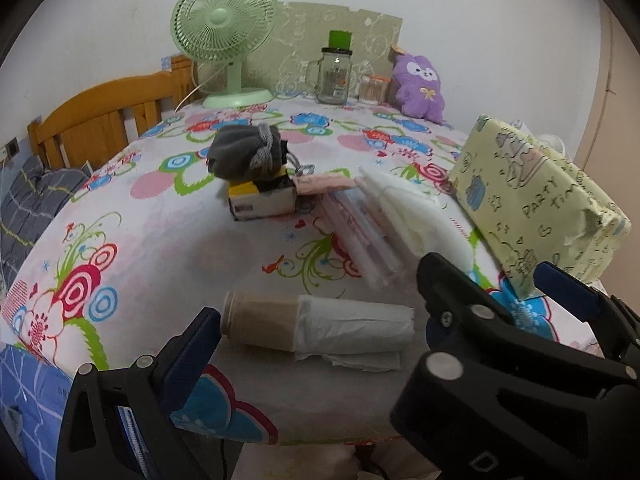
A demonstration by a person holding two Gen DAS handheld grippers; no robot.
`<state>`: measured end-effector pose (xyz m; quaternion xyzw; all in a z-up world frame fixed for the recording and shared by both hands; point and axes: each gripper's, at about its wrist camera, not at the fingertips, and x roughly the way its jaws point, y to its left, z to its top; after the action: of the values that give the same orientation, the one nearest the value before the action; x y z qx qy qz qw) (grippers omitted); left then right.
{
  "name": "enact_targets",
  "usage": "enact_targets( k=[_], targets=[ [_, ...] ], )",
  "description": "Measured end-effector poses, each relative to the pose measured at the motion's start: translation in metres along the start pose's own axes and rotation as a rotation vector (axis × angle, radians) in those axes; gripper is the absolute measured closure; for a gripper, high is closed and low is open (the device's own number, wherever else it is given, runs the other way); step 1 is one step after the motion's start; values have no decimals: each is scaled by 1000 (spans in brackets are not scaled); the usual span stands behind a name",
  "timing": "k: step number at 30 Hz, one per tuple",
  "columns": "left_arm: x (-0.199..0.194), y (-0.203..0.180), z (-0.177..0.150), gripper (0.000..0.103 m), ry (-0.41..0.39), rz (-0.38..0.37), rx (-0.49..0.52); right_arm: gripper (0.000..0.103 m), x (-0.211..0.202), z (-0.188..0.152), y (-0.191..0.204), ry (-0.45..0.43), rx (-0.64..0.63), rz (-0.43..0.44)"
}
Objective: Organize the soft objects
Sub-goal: 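Move the right gripper back toward the white folded cloth on the table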
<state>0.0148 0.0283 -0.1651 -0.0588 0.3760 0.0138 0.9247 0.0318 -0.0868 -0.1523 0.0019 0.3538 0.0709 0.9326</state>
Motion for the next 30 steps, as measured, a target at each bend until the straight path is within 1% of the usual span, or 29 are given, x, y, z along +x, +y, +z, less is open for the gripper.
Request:
enact_targets(
  k=[2, 5, 7, 10, 15, 20, 24, 30],
  targets=[
    [3, 0, -2, 0, 4, 11, -2, 7, 3, -1, -1, 9, 3, -3],
    [5, -2, -3, 0, -9, 42, 12, 7, 8, -2, -3, 26, 12, -7],
    [6, -3, -3, 1, -10, 60, 19, 9, 11, -2, -4, 34, 17, -11],
    [7, 0, -2, 6, -15, 83, 21, 11, 13, -2, -3, 38, 12, -8],
    [7, 3, 1, 13, -14, 89, 16, 11, 14, 0, 1, 32, -4, 2],
    [6, 10, 5, 15, -17, 92, 1, 11, 14, 5, 7, 25, -13, 18],
    [3, 16, 12, 15, -39, 110, -11, 11, 14, 10, 13, 18, -24, 33],
    [4, 19, 20, 15, -41, 114, -14, 11, 19, 18, 18, 14, -26, 29]
  ],
)
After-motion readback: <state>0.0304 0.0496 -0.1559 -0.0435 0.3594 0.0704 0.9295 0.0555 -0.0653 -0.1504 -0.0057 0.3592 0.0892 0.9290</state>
